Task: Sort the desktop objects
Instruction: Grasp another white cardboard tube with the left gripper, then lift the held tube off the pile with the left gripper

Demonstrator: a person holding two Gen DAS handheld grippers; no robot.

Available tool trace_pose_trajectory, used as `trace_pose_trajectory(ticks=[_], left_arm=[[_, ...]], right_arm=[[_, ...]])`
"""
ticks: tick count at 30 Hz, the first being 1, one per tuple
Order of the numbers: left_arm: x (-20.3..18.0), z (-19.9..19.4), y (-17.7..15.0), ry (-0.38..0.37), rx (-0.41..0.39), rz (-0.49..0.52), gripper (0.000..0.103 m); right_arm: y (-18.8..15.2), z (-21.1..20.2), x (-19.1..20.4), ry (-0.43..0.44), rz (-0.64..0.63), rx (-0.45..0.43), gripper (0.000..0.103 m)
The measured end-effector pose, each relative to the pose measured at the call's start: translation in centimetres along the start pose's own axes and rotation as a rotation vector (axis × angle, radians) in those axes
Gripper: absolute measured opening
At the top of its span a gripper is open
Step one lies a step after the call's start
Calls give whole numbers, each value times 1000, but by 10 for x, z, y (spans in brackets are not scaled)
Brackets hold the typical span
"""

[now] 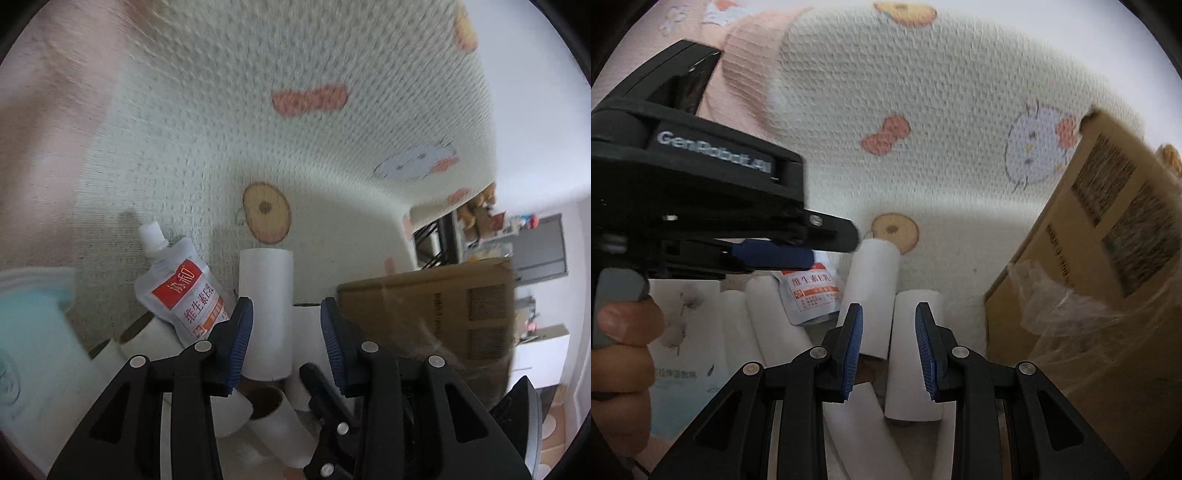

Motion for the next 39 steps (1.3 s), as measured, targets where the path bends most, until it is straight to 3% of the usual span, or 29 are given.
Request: trace_pose_trajectory(ticks=[6,16,21,25,32,39], left_arm=[[-2,21,8,-18,50,1,41],[9,53,15,60,137,5,41],[3,65,23,70,167,23,45],[-2,79,26,84,206,18,48],[-11,78,23,98,176,21,46],[-6,32,9,140,57,43,46]], right_arm=[[-10,20,-4,24,46,80,25],[-6,25,-7,71,84,59,25],[-6,30,-7,132,140,115,25],[-8,27,-6,114,125,103,27],[-13,29,-7,149,151,130,31],[-14,25,-7,220,182,148,36]])
Point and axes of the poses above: each gripper's, at about its wrist camera, not at the fingertips, and z roughly the way its jaws point, x to its left, y to its top, the point moved 6 cm from there along z, roughly the way its jaws point, and after that the axes turned 4 degrees about z, right-handed, at the moved point
